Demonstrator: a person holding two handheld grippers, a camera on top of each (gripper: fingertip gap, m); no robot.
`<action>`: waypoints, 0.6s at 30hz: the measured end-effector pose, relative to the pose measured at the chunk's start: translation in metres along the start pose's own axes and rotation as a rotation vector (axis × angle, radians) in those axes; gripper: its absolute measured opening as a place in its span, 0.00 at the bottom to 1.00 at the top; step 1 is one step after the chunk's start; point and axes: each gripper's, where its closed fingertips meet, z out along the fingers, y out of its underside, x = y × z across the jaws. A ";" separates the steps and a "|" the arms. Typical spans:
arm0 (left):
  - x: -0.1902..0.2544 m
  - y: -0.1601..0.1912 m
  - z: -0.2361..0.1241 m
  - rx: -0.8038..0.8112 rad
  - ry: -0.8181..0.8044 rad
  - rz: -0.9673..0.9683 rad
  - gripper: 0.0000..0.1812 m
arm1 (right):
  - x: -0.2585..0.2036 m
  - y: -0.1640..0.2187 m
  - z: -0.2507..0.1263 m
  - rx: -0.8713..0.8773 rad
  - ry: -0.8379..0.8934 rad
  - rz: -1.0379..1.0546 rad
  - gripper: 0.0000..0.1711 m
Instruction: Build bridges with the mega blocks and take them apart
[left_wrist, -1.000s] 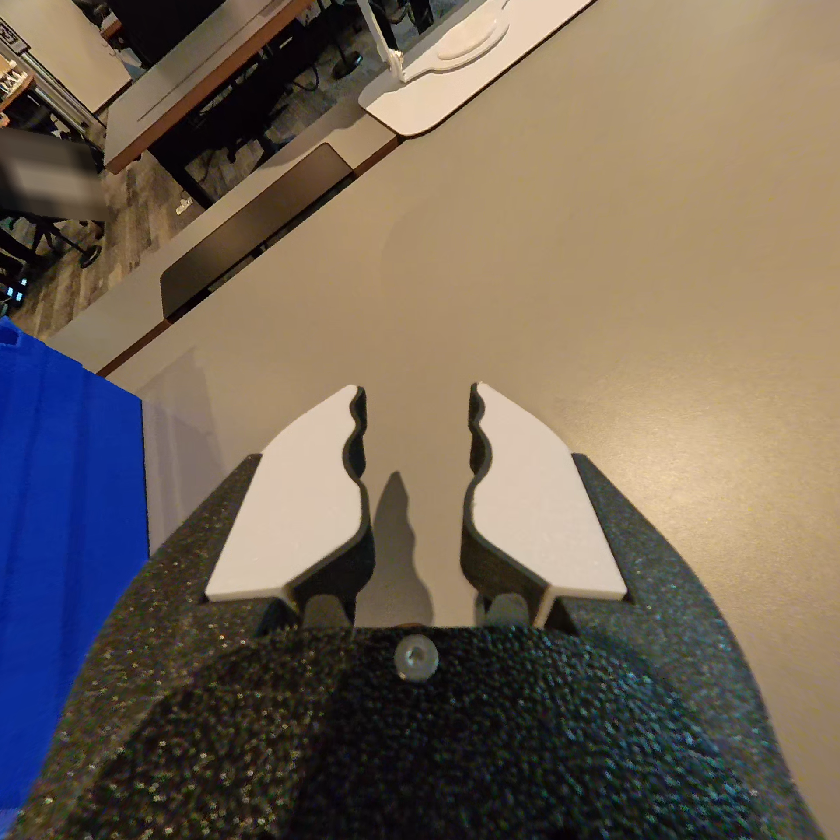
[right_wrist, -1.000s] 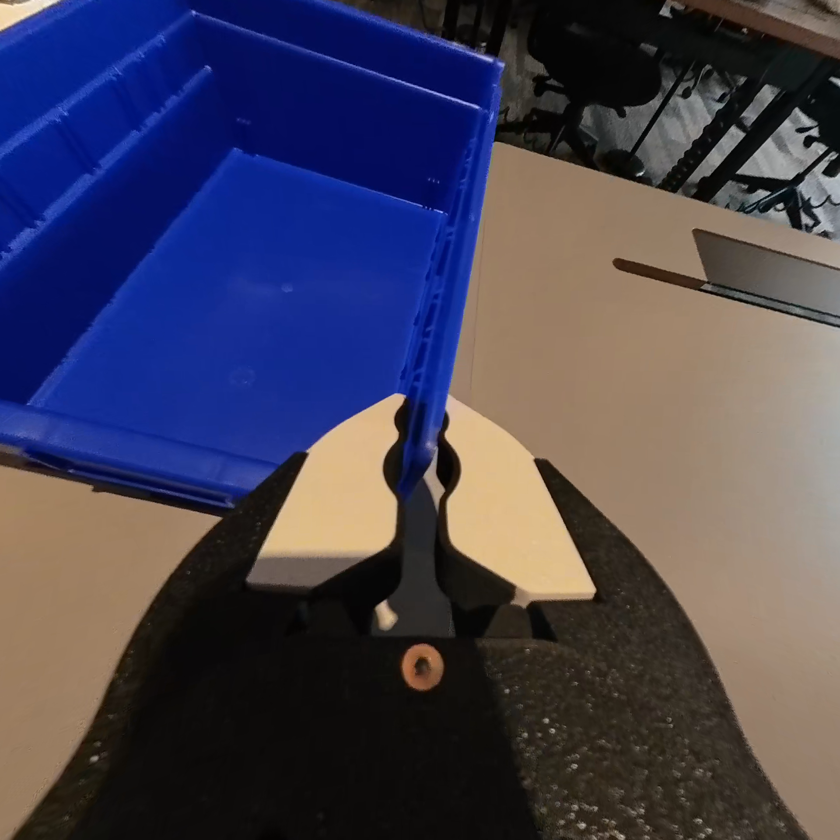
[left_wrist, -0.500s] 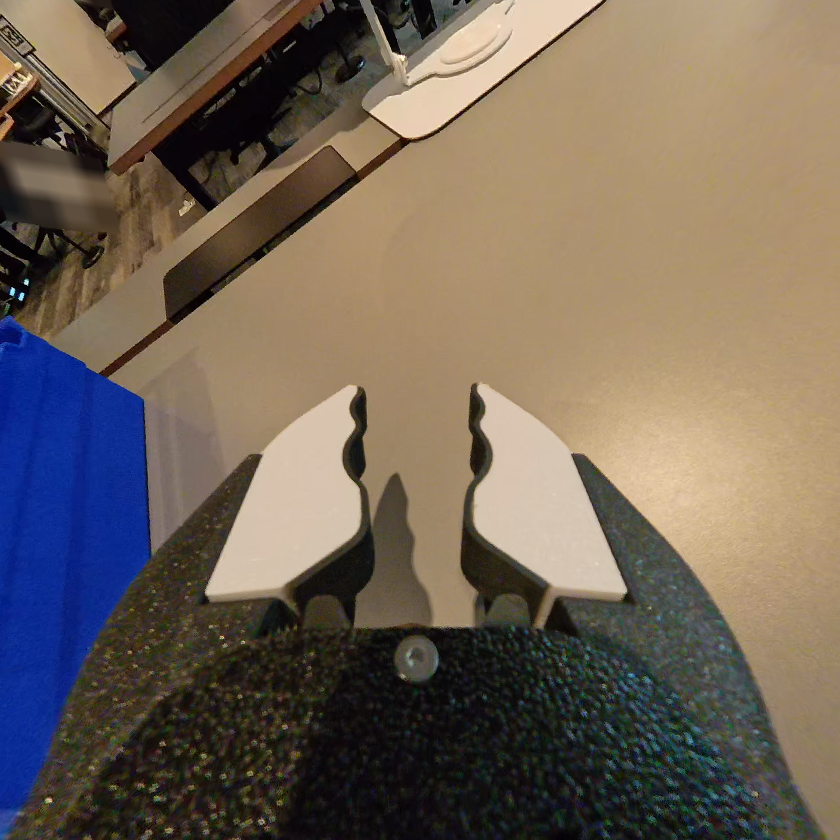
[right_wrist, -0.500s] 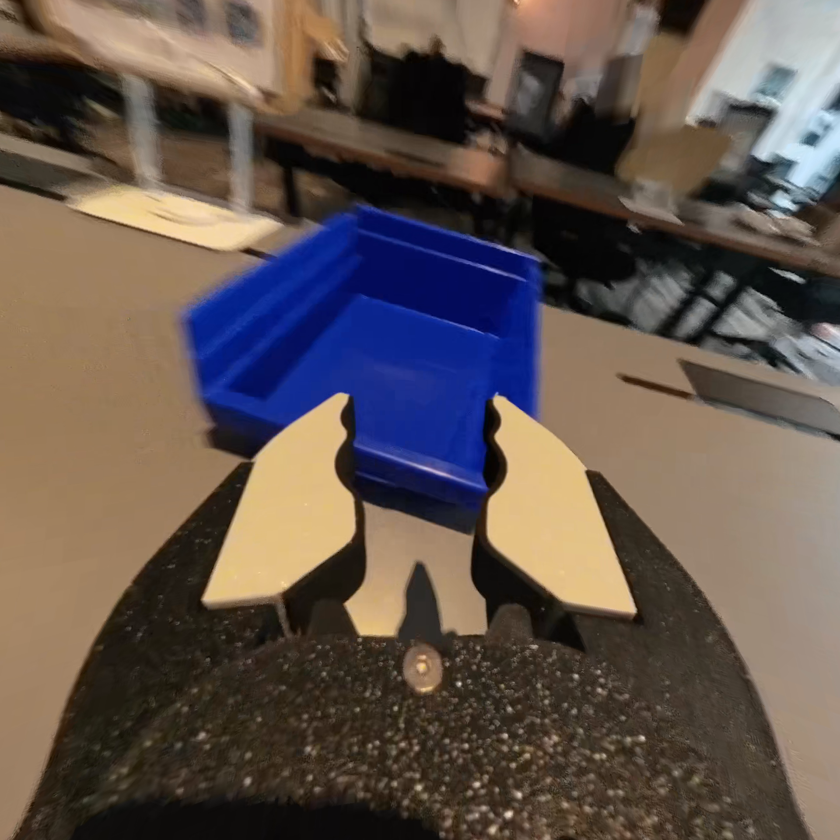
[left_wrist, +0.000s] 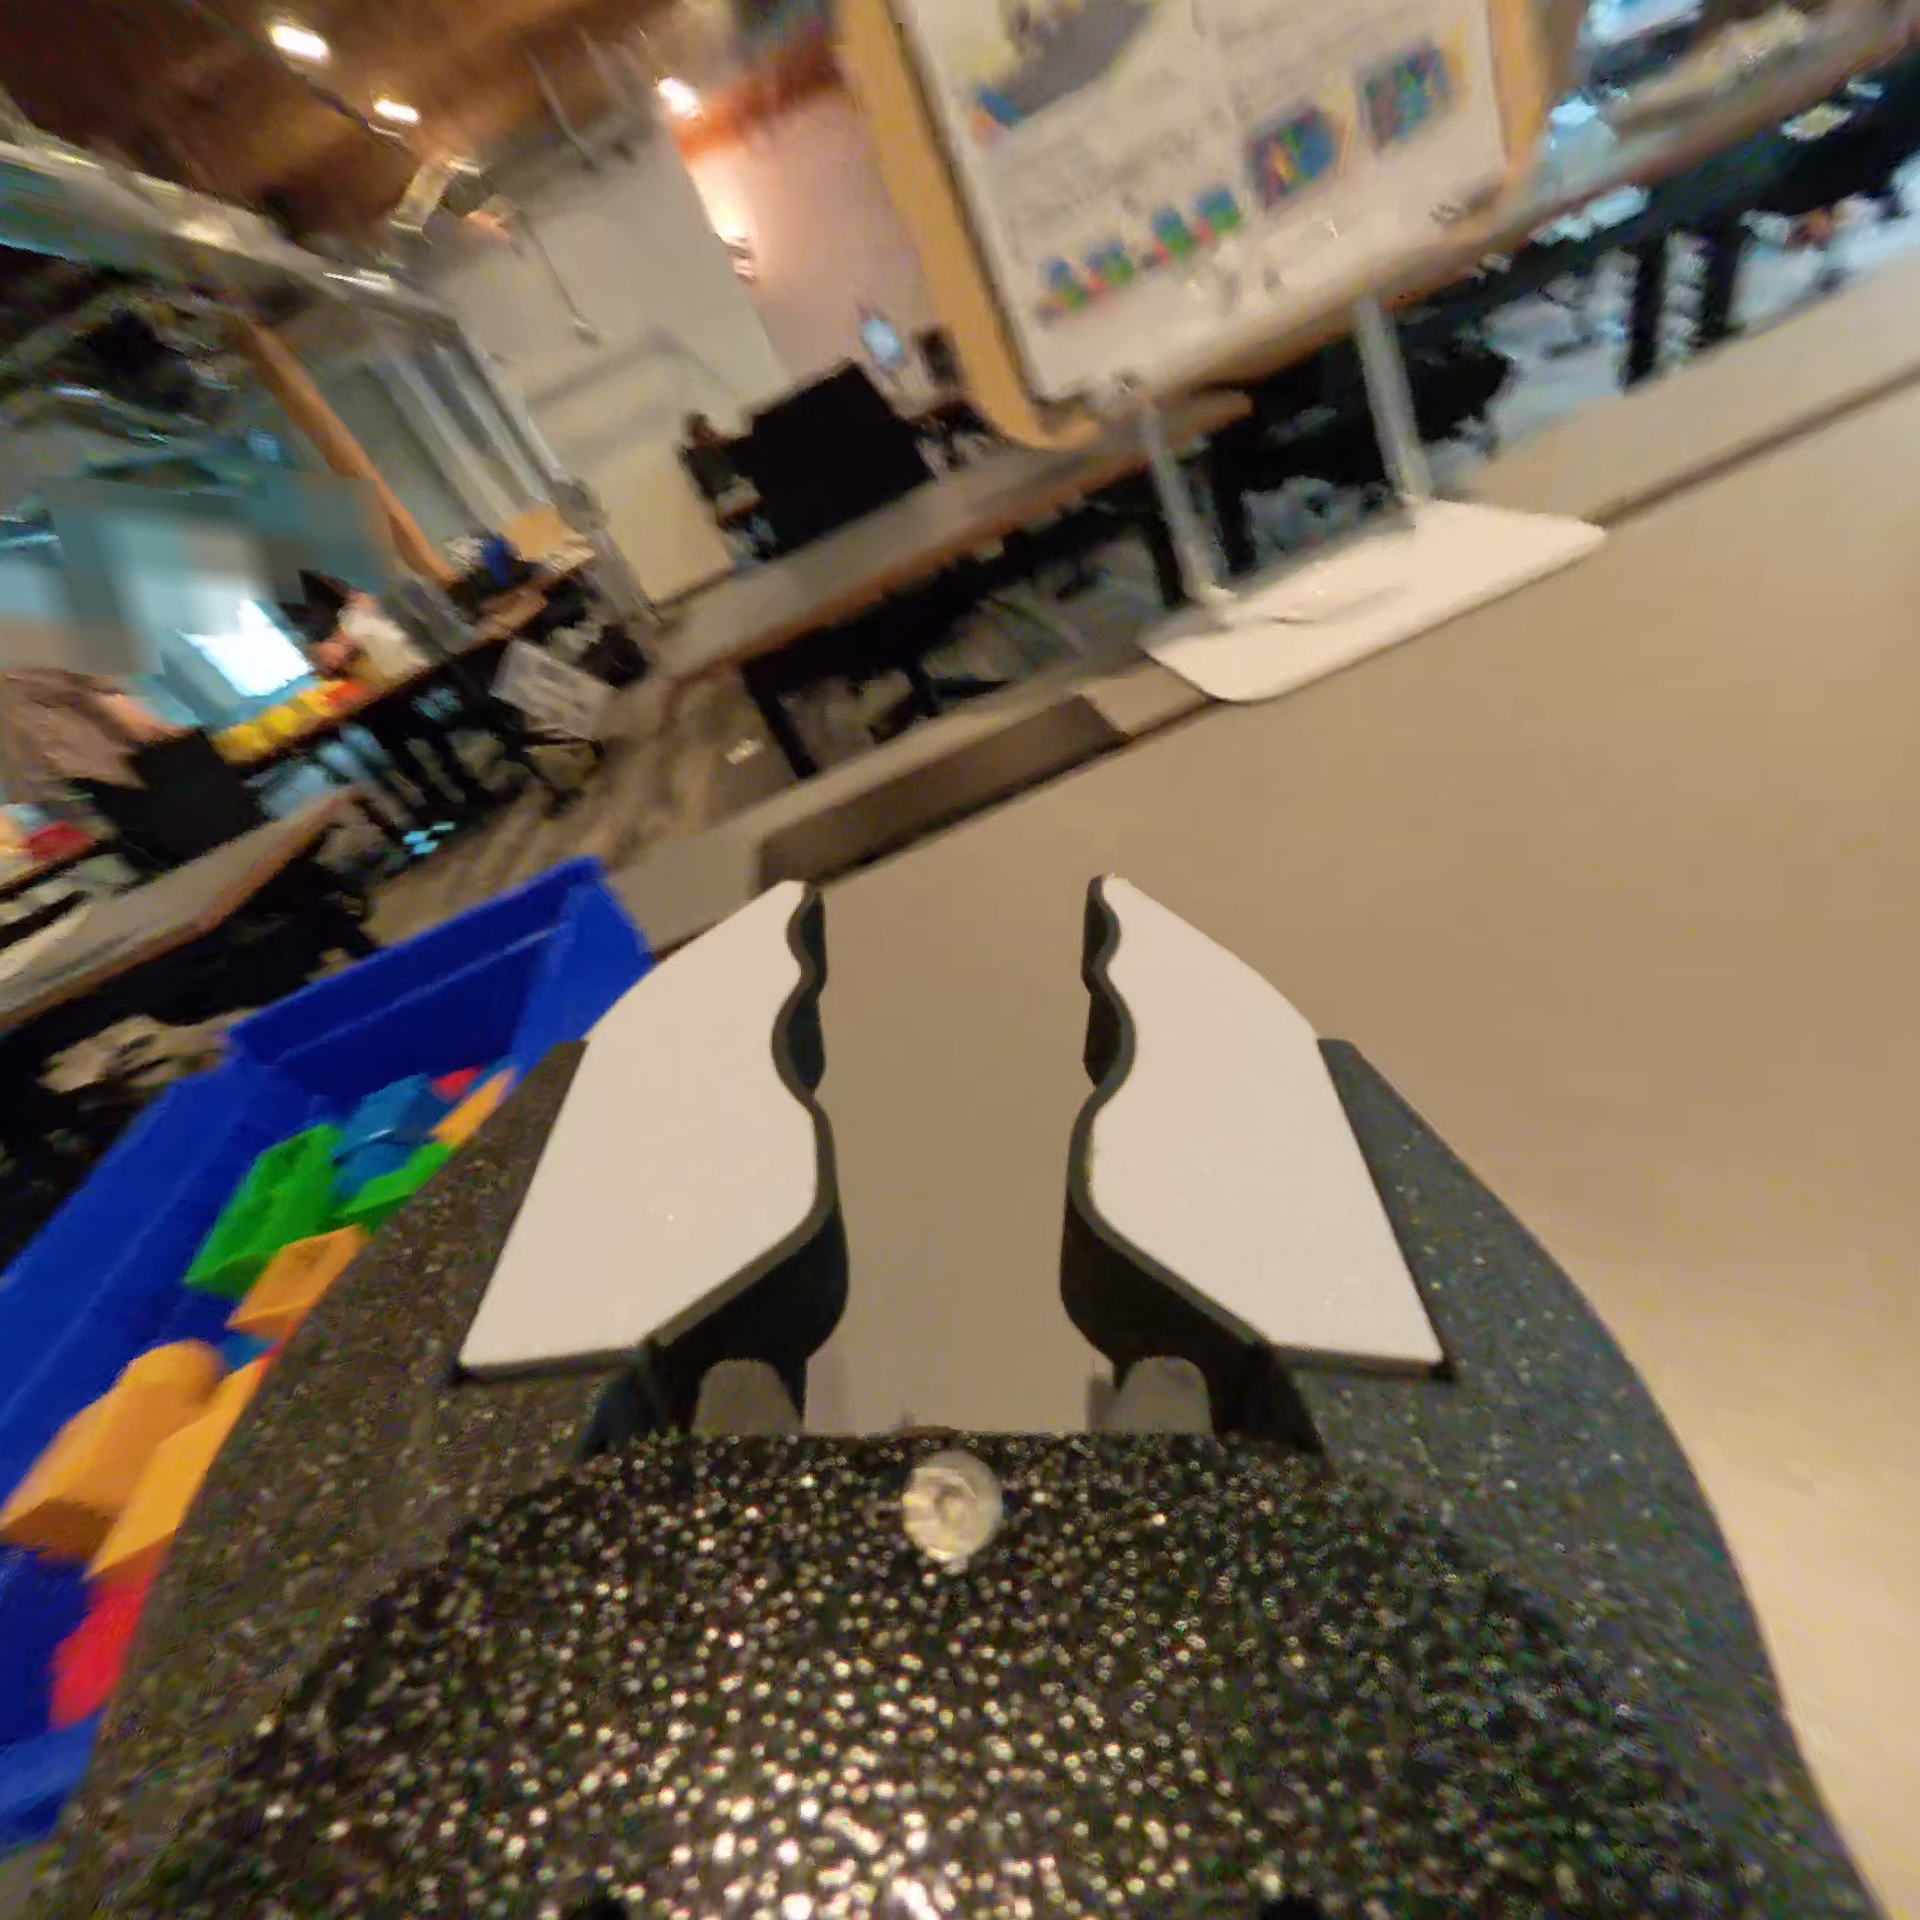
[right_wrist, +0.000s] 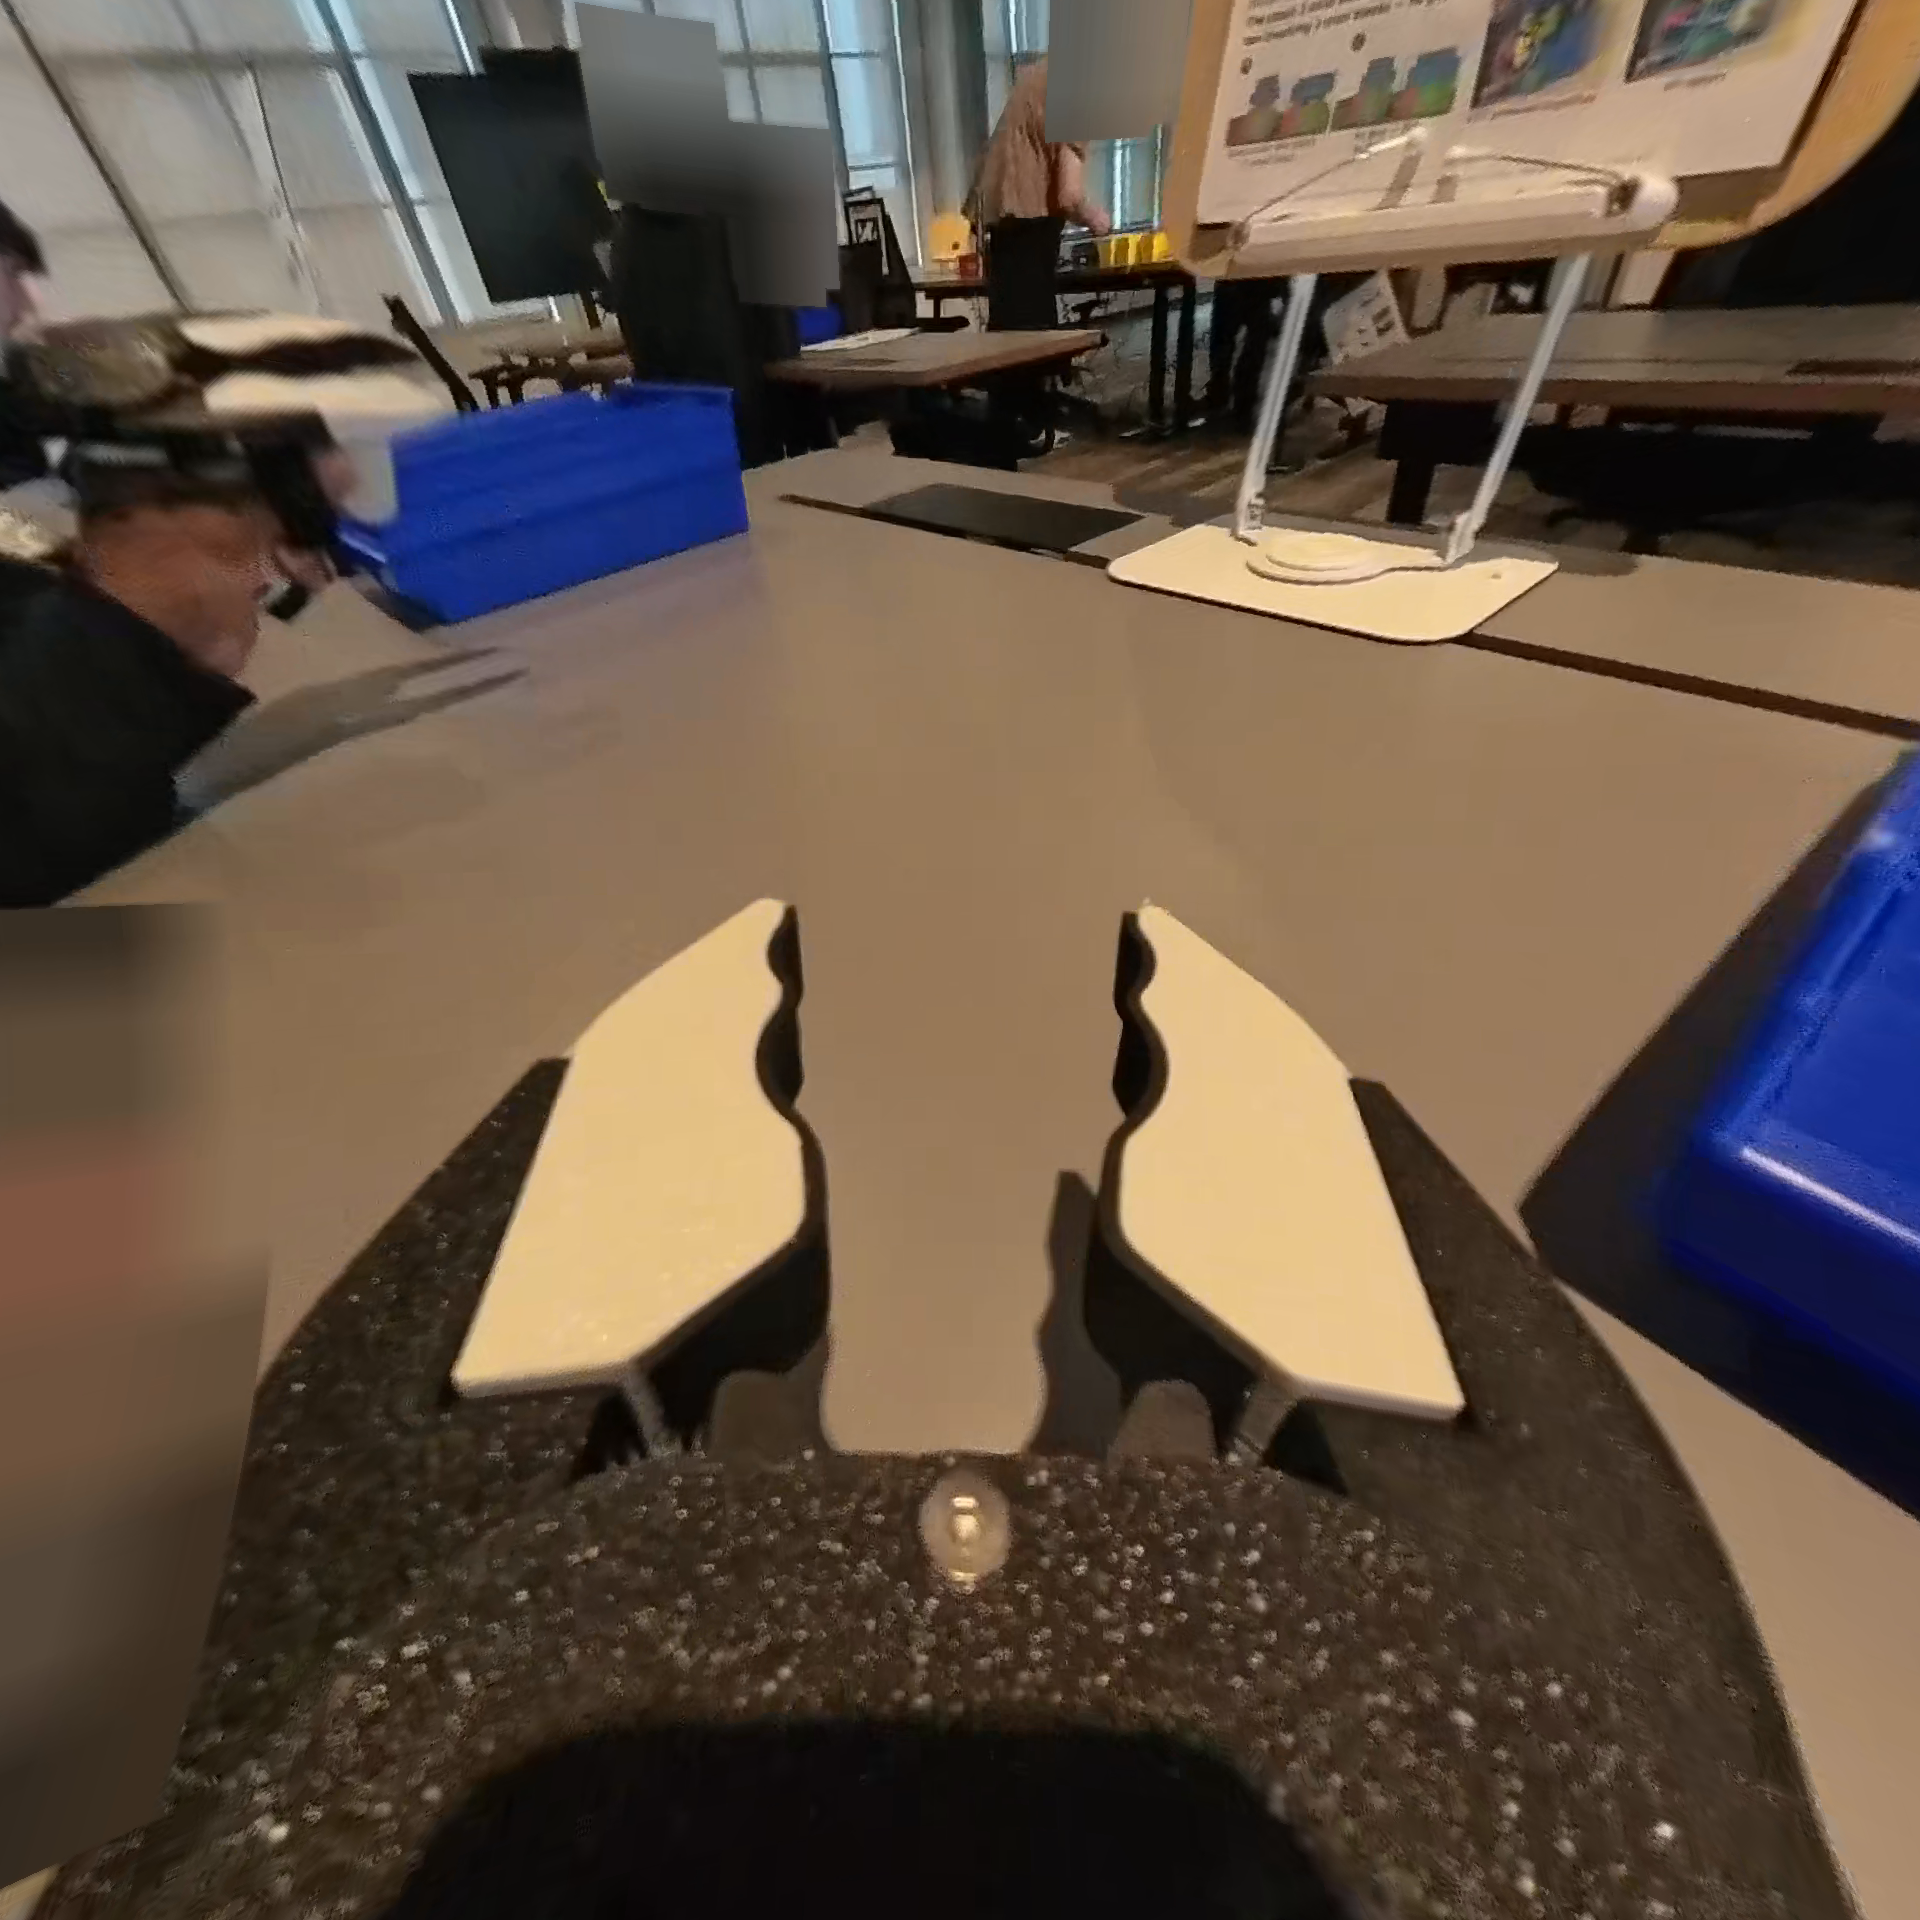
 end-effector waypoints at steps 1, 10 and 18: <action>-0.025 0.001 -0.008 -0.001 -0.076 -0.022 0.25 | -0.001 0.001 0.001 -0.007 -0.002 -0.011 0.33; -0.203 0.120 -0.041 -0.555 -0.325 -0.541 0.33 | -0.007 0.008 0.008 -0.066 -0.001 -0.068 0.31; -0.189 0.158 -0.014 -0.731 -0.167 -0.550 0.30 | -0.008 0.013 0.014 -0.113 0.008 -0.088 0.31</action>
